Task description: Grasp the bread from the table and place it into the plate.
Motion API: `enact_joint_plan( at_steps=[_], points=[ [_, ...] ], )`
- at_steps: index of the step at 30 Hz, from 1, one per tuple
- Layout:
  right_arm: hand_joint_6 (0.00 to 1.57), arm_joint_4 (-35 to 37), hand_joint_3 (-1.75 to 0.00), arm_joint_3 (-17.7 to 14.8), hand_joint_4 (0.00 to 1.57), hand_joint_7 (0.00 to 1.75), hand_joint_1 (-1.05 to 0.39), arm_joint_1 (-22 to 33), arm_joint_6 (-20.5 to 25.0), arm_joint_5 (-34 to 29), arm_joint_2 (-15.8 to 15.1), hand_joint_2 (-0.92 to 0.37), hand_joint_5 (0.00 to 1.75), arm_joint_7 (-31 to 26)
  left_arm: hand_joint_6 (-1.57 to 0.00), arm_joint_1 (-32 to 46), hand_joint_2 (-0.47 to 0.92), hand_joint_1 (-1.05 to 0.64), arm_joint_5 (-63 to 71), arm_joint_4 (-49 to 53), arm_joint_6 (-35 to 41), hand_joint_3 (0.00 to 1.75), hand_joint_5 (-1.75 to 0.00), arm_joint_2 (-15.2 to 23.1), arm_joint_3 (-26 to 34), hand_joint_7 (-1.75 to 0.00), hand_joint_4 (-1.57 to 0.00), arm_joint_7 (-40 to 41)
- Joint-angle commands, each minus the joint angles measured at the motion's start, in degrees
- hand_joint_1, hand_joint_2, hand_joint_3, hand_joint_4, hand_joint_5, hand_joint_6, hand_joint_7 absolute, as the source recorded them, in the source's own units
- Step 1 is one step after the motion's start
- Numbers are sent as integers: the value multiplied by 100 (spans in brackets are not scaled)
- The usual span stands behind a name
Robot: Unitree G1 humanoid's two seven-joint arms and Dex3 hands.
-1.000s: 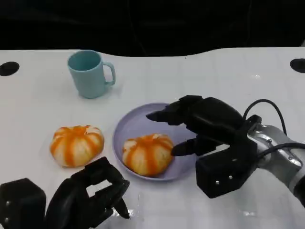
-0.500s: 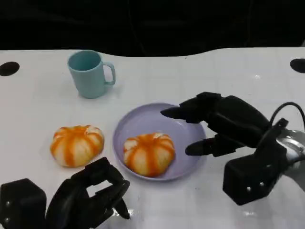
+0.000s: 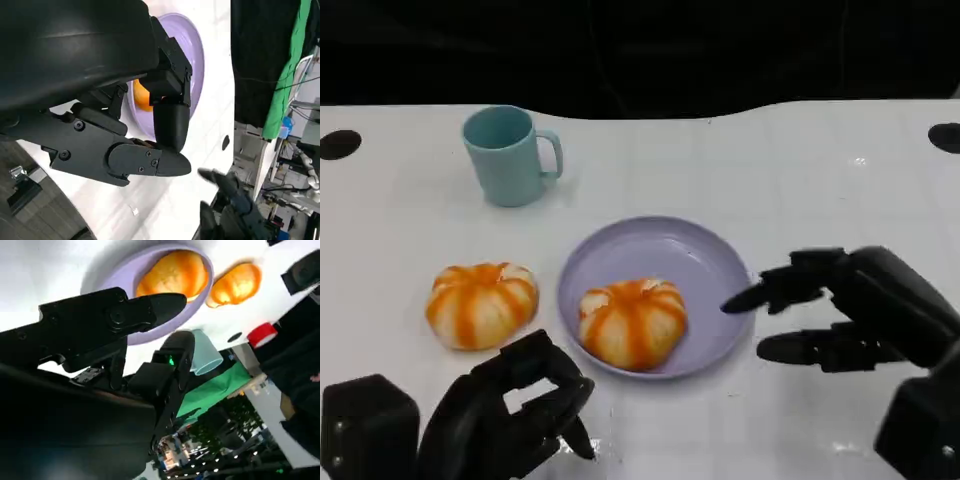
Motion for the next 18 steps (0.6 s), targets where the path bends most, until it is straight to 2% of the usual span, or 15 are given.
enact_joint_plan(
  at_steps=[1, 7, 12, 18],
  points=[
    [66, -621, -21, -296, 66, 113, -42, 564, 375, 741, -167, -92, 154, 464, -64, 21, 92, -57, 28, -79, 16, 30, -175, 62, 48, -158, -72, 78],
    [55, -1465, -30, -460, 60, 143, -41, 1203, 1351, 1556, -110, -92, 172, 1045, -64, 25, 92, -58, -14, -84, 5, 30, -175, 58, 75, -160, -73, 65],
    [48, -1922, -33, -511, 65, 168, -41, 1509, 1975, 1828, -60, -92, 175, 1256, -63, 39, 92, -58, -40, -112, 27, 30, -175, 70, 92, -160, -74, 53],
    [53, -1707, -30, -554, 77, 175, -37, 1580, 2015, 1895, 171, -92, 175, 1274, -63, 62, 92, -58, -75, -145, 67, 30, -175, 70, 119, -160, -74, 57]
  ],
)
